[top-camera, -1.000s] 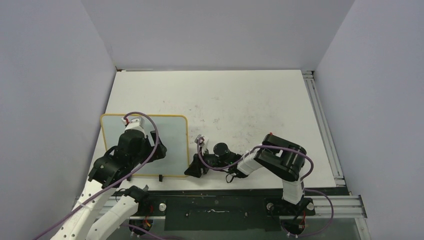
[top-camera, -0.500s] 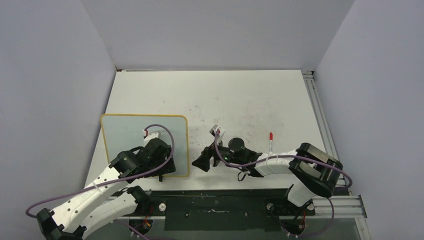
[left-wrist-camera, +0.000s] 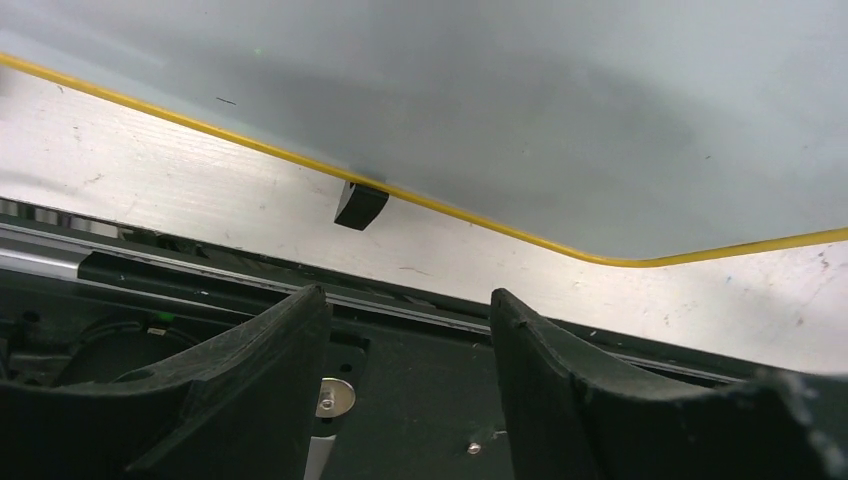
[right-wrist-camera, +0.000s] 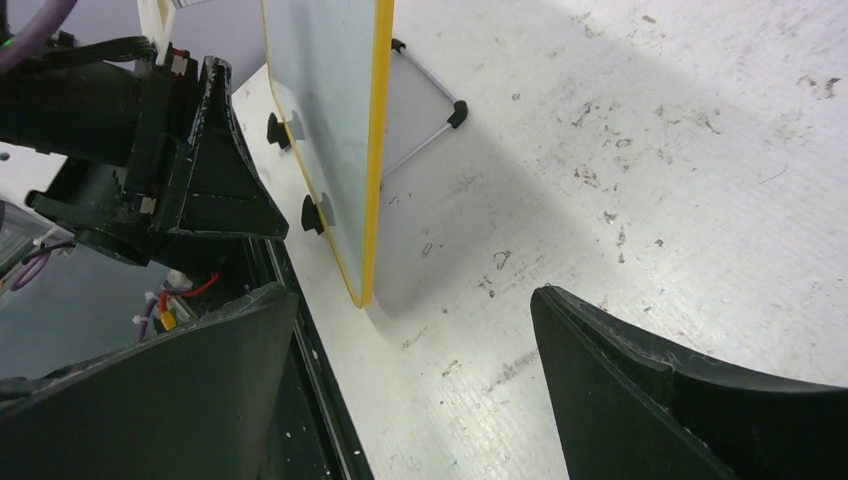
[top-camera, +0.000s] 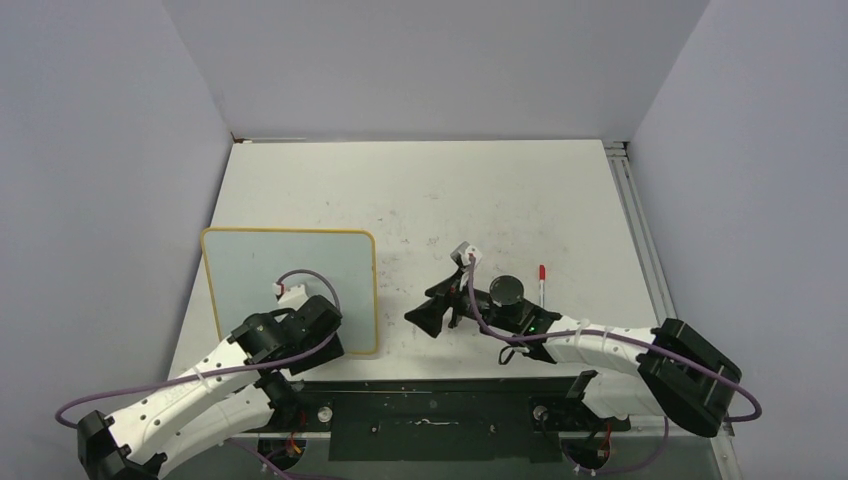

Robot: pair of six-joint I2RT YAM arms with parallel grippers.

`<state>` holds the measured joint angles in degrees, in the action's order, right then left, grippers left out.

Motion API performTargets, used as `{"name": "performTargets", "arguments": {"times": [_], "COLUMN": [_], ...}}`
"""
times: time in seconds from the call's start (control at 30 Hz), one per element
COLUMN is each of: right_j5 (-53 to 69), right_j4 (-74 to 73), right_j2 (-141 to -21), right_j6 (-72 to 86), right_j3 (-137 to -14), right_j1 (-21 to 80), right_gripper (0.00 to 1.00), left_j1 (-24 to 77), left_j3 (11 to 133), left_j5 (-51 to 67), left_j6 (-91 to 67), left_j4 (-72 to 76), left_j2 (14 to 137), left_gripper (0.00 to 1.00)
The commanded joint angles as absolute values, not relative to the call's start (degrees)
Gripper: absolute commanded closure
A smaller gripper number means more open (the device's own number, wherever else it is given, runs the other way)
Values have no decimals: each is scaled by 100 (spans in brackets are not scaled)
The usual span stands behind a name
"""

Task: Write a sentence on the whiteboard
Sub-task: Move the whiteboard stand to the center of the board.

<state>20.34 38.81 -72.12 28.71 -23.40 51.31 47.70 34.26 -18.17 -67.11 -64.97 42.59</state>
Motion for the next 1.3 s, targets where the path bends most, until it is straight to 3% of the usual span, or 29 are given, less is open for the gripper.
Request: {"name": "performTargets", "arguments": {"times": [0.0, 0.47, 0.77, 1.27], "right_j5": [1954, 1933, 1934, 1898], "right_j4": [4007, 3964, 3929, 3951], "right_j2": [-6698, -6155, -5997, -5999], "right_j6": [2767, 2795, 2795, 2772], "right_j3": [-2233, -2050, -1976, -1914], "right_j1": [4990, 4770, 4710, 4593], "right_gripper": [9, 8, 7, 7], "left_j1": [4804, 4994, 5107, 5107], "left_j3": [3440, 3223, 2462, 2210], "left_j5": [-2019, -2308, -2432, -2693], "left_j6": [-7175, -7727, -8111, -7360], "left_j4": [-6515, -6330, -5784, -5079], "left_j2": [4171, 4406, 4024, 3859], "left_gripper": [43, 44, 45, 48]}}
